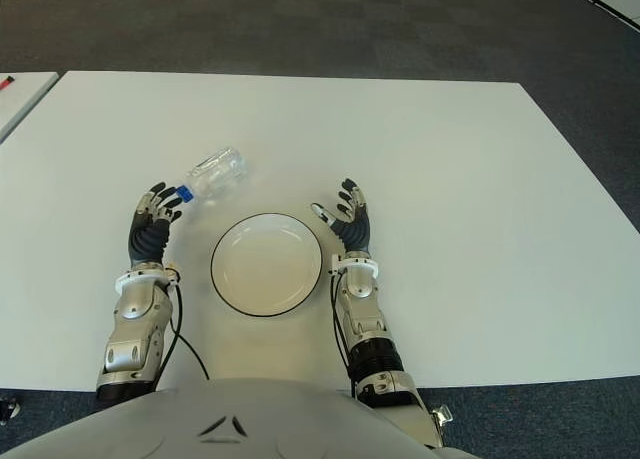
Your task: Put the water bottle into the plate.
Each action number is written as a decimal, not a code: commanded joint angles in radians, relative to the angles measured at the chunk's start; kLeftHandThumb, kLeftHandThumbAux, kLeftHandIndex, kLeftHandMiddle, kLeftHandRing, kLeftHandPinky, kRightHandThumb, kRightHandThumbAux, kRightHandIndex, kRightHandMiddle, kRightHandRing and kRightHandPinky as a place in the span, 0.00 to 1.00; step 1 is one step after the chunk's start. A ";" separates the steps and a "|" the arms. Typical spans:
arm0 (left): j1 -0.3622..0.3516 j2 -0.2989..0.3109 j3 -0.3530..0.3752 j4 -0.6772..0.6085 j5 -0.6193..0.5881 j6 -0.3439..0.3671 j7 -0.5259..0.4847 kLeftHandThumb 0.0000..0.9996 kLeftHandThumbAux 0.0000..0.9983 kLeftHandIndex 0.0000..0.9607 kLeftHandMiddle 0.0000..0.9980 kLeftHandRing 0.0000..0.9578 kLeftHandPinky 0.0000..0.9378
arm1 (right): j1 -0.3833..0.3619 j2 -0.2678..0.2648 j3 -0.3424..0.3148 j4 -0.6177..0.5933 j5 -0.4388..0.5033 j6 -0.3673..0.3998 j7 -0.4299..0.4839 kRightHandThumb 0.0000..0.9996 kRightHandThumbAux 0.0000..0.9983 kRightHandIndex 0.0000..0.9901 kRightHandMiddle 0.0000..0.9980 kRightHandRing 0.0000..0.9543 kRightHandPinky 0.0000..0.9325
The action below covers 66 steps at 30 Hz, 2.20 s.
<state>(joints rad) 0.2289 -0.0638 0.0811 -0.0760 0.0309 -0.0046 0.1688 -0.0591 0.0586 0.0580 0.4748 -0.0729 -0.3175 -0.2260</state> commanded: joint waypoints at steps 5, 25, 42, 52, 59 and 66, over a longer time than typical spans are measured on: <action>0.008 -0.011 -0.009 -0.004 0.010 0.024 0.011 0.92 0.53 0.17 0.18 0.23 0.23 | 0.005 0.049 -0.005 0.024 0.014 0.029 -0.008 0.59 0.72 0.12 0.16 0.17 0.23; 0.007 -0.006 -0.011 -0.005 0.010 0.032 0.007 0.89 0.52 0.16 0.19 0.22 0.22 | 0.001 0.048 -0.007 0.029 0.020 0.035 -0.005 0.60 0.72 0.13 0.16 0.17 0.23; 0.017 0.033 -0.042 -0.086 0.152 0.020 0.059 0.84 0.51 0.15 0.15 0.16 0.21 | -0.009 0.043 -0.006 0.047 0.013 0.031 -0.007 0.59 0.73 0.12 0.16 0.17 0.23; 0.009 0.108 -0.056 -0.196 0.414 0.027 0.145 0.73 0.49 0.11 0.10 0.10 0.14 | -0.019 0.039 -0.004 0.066 0.008 0.030 -0.009 0.57 0.74 0.12 0.15 0.16 0.22; 0.010 0.123 -0.055 -0.271 0.387 0.049 0.088 0.67 0.48 0.08 0.10 0.09 0.15 | -0.022 0.042 -0.008 0.070 0.014 0.028 -0.008 0.58 0.73 0.12 0.15 0.16 0.22; 0.025 0.121 -0.045 -0.319 0.321 0.021 0.050 0.70 0.51 0.09 0.13 0.13 0.19 | -0.026 0.041 -0.008 0.079 0.015 0.026 -0.005 0.58 0.73 0.12 0.14 0.15 0.22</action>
<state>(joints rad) 0.2415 0.0561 0.0301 -0.3723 0.3777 0.0233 0.2429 -0.0938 0.0583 0.0568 0.5189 -0.0728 -0.3183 -0.2344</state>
